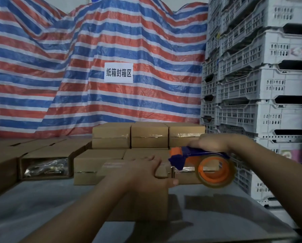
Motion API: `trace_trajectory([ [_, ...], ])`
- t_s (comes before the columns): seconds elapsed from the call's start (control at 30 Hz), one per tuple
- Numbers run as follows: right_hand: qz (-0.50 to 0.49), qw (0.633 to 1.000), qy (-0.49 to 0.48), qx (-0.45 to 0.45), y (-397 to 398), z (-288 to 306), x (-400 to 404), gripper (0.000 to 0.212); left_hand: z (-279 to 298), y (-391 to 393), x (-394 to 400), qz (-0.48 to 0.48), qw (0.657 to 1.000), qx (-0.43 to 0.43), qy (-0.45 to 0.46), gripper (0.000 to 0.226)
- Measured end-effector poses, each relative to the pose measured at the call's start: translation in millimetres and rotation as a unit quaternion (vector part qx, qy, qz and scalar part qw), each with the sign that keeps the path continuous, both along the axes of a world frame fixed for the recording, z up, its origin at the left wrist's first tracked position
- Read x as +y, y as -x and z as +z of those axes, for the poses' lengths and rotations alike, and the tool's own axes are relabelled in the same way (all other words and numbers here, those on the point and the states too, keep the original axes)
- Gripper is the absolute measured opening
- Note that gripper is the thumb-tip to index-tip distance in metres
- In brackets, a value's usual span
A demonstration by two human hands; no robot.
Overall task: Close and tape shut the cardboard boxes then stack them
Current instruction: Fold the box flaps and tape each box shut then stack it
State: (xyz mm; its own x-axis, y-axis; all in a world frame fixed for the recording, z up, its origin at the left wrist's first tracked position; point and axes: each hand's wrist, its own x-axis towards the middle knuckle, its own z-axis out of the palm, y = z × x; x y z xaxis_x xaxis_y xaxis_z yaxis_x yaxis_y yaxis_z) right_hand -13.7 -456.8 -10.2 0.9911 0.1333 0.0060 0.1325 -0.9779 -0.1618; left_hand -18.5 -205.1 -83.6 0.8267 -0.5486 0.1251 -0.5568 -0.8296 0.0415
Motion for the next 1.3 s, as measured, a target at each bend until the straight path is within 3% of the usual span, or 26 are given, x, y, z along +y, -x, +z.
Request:
trace_trajectory([
  [0.17, -0.049, 0.999, -0.007, -0.021, 18, 13, -21, 0.050, -3, 0, 2, -0.003, 1.000, -0.022, -0.004, 0.093],
  [0.33, -0.060, 0.982, 0.180, -0.008, 18, 3, 37, 0.044, -6, 0, 2, -0.005, 0.999, -0.030, -0.019, 0.082],
  [0.53, -0.041, 0.936, 0.337, -0.089, 34, 22, 73, 0.034, -2, 5, 0, 0.000, 0.999, -0.021, -0.025, 0.080],
  [1.03, -0.062, 0.814, 0.569, -0.102, 39, 23, 140, 0.022, 0, 8, -1, 0.006, 1.000, -0.009, -0.018, 0.083],
  [1.13, -0.060, 0.819, 0.563, -0.086, 39, 33, 137, 0.026, 0, 10, -1, 0.011, 0.999, -0.023, -0.027, 0.083],
  [1.3, -0.071, 0.861, 0.496, -0.093, 49, 57, 103, 0.033, -3, 8, -1, 0.011, 0.999, -0.033, -0.031, 0.083],
])
